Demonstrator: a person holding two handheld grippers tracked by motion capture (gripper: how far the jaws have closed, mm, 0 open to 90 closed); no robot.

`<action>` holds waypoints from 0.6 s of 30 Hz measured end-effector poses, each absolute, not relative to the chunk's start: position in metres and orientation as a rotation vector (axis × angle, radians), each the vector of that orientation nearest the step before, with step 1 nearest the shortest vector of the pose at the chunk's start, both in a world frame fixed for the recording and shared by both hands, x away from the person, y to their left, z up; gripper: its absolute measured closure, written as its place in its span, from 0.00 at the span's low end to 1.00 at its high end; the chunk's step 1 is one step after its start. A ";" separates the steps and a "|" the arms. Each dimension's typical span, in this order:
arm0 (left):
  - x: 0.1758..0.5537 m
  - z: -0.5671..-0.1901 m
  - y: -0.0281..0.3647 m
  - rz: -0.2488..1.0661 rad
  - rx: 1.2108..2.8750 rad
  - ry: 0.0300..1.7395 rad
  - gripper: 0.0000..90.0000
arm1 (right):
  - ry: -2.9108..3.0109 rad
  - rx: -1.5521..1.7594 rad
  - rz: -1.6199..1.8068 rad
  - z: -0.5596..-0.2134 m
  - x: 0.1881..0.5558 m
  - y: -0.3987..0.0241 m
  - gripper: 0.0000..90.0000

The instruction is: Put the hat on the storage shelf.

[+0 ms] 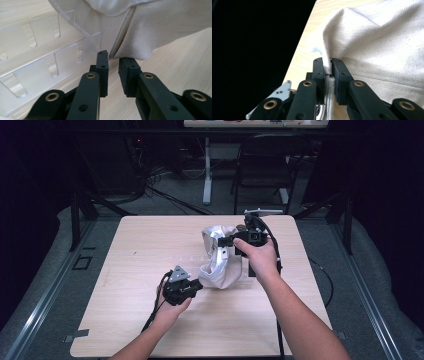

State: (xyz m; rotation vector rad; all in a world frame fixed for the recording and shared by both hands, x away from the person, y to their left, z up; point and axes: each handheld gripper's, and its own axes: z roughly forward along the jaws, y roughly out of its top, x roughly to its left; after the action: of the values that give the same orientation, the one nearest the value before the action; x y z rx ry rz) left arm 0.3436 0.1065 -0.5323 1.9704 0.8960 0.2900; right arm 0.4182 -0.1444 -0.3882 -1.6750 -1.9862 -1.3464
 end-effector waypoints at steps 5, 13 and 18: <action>0.340 -0.529 0.112 0.309 1.957 0.897 0.81 | -2.014 -1.698 -1.339 -0.387 0.416 -0.149 0.90; 0.341 -0.526 0.117 0.326 1.965 0.914 0.63 | -2.028 -1.708 -1.363 -0.385 0.411 -0.160 0.80; 0.340 -0.524 0.121 0.347 1.979 0.910 0.58 | -2.089 -1.723 -1.396 -0.384 0.405 -0.166 0.70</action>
State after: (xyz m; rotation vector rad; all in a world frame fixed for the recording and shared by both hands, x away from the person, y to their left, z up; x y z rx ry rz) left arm 0.3403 0.1213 -0.5237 1.9789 0.9102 0.3474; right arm 0.4048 -0.1658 -0.3838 -1.7232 -2.0888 -1.3964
